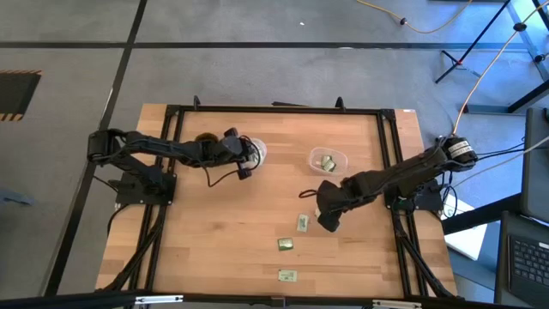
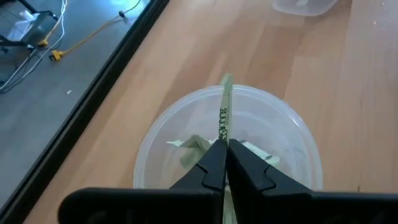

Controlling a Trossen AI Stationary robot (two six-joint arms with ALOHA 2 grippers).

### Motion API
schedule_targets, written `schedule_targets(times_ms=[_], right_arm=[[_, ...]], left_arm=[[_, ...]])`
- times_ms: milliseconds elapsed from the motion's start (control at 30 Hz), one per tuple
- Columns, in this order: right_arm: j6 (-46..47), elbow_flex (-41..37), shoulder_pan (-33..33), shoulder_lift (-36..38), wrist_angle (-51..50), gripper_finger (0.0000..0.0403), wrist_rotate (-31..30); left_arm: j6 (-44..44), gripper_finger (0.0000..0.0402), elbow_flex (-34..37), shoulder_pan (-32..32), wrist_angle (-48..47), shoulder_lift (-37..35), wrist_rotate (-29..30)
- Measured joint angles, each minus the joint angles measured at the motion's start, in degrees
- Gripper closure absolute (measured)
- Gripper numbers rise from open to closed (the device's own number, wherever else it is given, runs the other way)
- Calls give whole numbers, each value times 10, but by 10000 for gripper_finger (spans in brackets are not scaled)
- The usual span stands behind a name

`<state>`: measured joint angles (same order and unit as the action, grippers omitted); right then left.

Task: Pick and place items into bin
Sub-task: Put the white stevia packet into the left transparent bin

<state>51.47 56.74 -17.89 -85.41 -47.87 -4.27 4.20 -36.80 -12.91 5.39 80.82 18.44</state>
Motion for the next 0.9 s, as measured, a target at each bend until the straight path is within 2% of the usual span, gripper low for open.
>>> schedule_targets(times_ms=[167, 400, 667, 900], right_arm=[[26, -55, -6, -1, 56, 281, -11], [24, -127, -6, -1, 164, 283, -13], [-1, -182, -9, -1, 202, 283, -12], [-20, -193, -11, 1, 228, 283, -13]], left_arm=[[-3, 376, 0, 1, 9, -4, 0], [-4, 349, 0, 2, 0, -4, -6], [-4, 348, 0, 4, 4, -4, -5], [-4, 346, 0, 4, 4, -4, -5]])
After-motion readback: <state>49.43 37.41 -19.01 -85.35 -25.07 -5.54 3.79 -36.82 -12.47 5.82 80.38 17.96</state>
